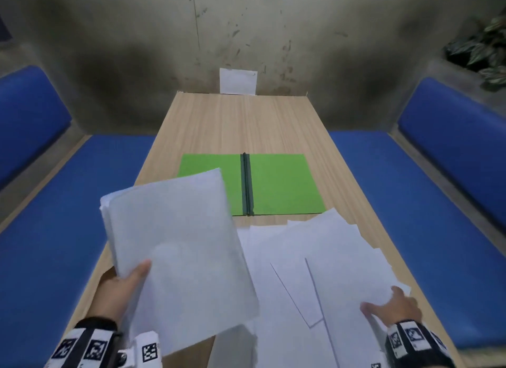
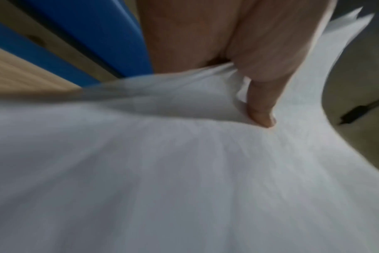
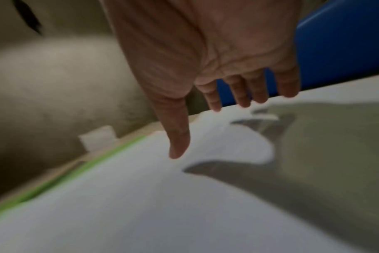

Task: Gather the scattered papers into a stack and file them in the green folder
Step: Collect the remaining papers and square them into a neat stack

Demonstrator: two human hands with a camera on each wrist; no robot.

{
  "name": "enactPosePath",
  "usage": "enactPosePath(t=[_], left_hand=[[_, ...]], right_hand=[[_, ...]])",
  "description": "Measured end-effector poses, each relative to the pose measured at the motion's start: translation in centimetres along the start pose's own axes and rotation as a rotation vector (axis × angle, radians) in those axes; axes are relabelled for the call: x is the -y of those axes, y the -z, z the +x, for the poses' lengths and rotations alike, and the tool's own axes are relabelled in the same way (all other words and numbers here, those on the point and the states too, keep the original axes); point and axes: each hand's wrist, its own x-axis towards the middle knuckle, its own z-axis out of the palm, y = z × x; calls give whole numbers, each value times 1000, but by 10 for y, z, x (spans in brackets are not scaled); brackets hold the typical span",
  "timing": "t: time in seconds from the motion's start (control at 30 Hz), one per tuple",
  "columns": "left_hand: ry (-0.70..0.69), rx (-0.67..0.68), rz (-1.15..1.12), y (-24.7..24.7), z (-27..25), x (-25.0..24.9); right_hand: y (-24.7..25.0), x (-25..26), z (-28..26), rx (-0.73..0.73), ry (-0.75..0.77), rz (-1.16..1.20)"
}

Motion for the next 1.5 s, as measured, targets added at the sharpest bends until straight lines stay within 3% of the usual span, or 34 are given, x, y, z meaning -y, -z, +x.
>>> enactPosePath(t=[0.07, 0.33, 0.47, 0.57, 0.73, 0.9, 1.07, 1.17, 1.27, 1.33, 1.5], left_hand=[[14, -13, 26, 7, 4, 16], [239, -6, 165, -13, 1, 81], [258, -4, 220, -17, 1, 88], [276, 2, 232, -17, 1, 87], [277, 3, 243, -16, 2, 90], [273, 1, 240, -16, 3, 94], [252, -5, 282, -14, 6, 101], [252, 1, 259, -14, 8, 103], [247, 19, 223, -15, 7, 102], [248, 13, 185, -16, 6, 103], [250, -3, 151, -15, 8, 107]], right_hand=[[5, -16, 0, -54, -82, -37], [7, -22, -7, -75, -179, -52], [12, -21, -4, 4, -170, -35], [15, -14, 0, 29, -93, 109], [16, 9, 2, 69, -133, 487], [-8, 39, 2, 196, -162, 581], [-21, 66, -8, 181, -333, 711], [-26, 70, -10, 51, -368, 795], [-17, 69, -13, -119, -277, 929], [-5, 61, -6, -117, -200, 889], [15, 29, 9, 300, 66, 419]])
